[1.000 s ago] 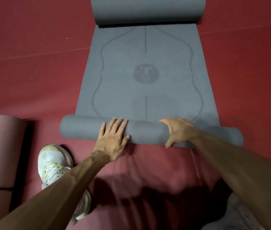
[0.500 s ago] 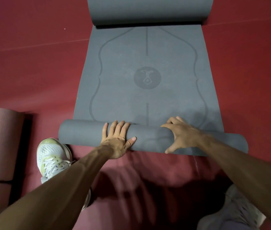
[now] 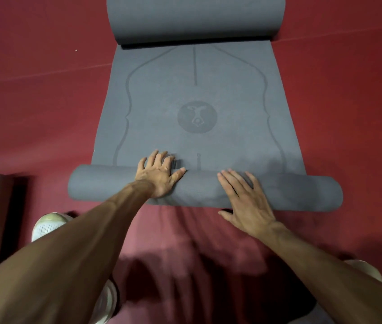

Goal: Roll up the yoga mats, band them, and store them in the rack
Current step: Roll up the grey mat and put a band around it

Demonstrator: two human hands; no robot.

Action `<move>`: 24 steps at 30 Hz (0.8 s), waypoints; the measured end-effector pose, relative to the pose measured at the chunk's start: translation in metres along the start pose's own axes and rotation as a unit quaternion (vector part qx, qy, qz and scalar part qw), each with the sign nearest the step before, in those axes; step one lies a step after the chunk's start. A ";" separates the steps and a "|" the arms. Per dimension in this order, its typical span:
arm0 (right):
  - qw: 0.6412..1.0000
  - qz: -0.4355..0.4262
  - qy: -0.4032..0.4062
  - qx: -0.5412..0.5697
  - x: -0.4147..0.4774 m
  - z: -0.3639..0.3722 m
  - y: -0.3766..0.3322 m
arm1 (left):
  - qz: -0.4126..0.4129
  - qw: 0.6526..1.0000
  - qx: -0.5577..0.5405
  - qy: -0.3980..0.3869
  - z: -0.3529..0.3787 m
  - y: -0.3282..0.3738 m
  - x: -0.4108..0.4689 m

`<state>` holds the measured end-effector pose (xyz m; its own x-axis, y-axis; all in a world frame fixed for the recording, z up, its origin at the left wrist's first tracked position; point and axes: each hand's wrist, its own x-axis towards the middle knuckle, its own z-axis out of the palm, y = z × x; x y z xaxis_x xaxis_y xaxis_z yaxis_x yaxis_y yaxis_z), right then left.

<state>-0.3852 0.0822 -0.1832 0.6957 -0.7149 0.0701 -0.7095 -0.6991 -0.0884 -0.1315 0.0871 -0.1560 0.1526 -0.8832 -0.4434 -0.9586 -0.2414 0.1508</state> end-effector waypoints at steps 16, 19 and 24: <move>0.995 0.053 -0.079 0.001 0.060 -0.012 0.014 | 0.051 0.988 0.025 0.145 0.001 0.001 0.007; 0.987 0.070 -0.136 0.038 0.067 -0.025 0.017 | 0.057 0.986 0.024 0.153 0.005 0.005 -0.011; 0.964 0.073 -0.240 0.092 0.064 -0.047 0.018 | 0.068 0.993 0.025 0.094 0.015 0.006 -0.050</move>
<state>-0.3588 0.0230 -0.1333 0.5927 -0.6867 -0.4208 -0.8028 -0.5456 -0.2405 -0.1485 0.1356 -0.1465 0.0580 -0.9669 -0.2484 -0.9834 -0.0981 0.1526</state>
